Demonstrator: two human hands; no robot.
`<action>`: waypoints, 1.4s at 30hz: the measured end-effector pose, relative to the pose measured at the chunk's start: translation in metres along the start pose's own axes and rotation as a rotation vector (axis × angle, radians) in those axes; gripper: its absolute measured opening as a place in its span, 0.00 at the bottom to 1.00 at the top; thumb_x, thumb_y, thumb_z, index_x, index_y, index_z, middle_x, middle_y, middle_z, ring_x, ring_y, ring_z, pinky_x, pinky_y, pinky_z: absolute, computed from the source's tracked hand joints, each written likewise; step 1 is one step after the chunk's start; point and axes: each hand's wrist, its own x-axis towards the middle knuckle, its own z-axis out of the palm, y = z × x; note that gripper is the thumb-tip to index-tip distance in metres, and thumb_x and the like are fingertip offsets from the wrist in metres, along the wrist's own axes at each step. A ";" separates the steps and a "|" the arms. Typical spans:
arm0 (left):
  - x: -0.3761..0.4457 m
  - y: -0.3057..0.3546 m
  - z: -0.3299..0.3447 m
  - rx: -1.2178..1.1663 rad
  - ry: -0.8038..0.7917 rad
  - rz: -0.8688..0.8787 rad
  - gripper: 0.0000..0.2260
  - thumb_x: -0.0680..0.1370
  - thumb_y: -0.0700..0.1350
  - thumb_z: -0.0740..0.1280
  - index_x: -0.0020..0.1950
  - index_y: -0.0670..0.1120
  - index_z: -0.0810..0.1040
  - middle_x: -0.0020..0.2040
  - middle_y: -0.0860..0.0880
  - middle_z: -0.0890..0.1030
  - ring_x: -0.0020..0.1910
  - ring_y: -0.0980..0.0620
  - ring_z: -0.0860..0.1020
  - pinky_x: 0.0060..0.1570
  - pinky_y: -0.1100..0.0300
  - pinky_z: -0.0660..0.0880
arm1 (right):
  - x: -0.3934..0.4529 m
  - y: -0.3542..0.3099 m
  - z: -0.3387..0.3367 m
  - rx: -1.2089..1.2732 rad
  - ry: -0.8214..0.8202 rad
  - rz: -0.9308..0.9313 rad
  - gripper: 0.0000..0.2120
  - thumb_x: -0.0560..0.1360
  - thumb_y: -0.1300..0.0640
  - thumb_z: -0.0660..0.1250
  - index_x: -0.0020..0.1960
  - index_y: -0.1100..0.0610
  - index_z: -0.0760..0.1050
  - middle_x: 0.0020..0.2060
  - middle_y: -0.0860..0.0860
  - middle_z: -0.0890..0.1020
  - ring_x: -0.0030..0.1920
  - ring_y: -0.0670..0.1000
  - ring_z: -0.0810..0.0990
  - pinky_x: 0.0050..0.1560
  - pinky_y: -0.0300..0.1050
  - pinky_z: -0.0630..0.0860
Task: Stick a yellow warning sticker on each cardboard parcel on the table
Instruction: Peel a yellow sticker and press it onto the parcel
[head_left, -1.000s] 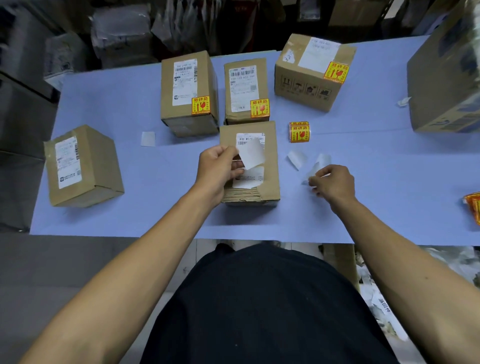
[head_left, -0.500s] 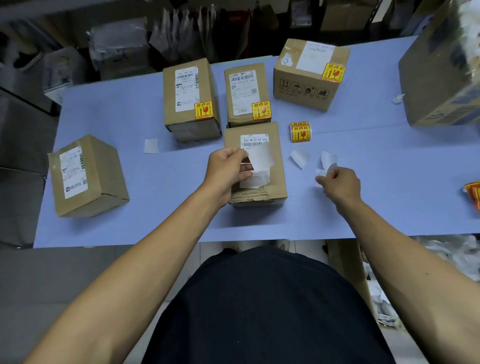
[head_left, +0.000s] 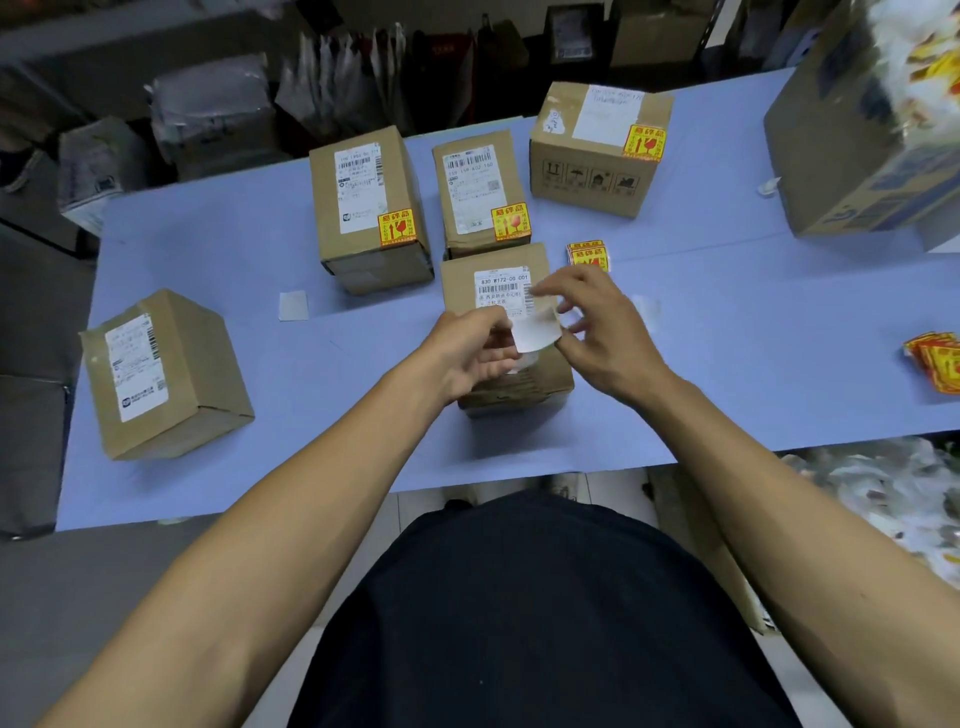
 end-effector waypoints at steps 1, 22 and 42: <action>-0.001 0.000 0.001 0.002 -0.023 -0.016 0.05 0.78 0.35 0.61 0.51 0.40 0.75 0.26 0.48 0.80 0.23 0.53 0.79 0.21 0.65 0.74 | 0.000 -0.003 0.001 -0.027 -0.009 -0.025 0.18 0.70 0.71 0.67 0.56 0.56 0.81 0.57 0.51 0.76 0.52 0.50 0.77 0.47 0.46 0.77; -0.009 0.006 0.007 0.662 -0.190 0.439 0.07 0.76 0.36 0.70 0.40 0.46 0.79 0.33 0.51 0.78 0.30 0.57 0.74 0.28 0.68 0.70 | -0.006 -0.003 -0.018 0.522 -0.455 0.590 0.07 0.77 0.62 0.68 0.51 0.53 0.82 0.45 0.61 0.82 0.42 0.50 0.79 0.44 0.40 0.81; -0.009 -0.035 0.010 0.190 0.039 0.312 0.04 0.79 0.42 0.68 0.44 0.47 0.78 0.44 0.48 0.86 0.36 0.50 0.85 0.33 0.62 0.78 | -0.011 -0.001 -0.005 0.614 -0.002 0.697 0.05 0.79 0.60 0.66 0.45 0.58 0.78 0.42 0.56 0.82 0.43 0.52 0.81 0.44 0.45 0.83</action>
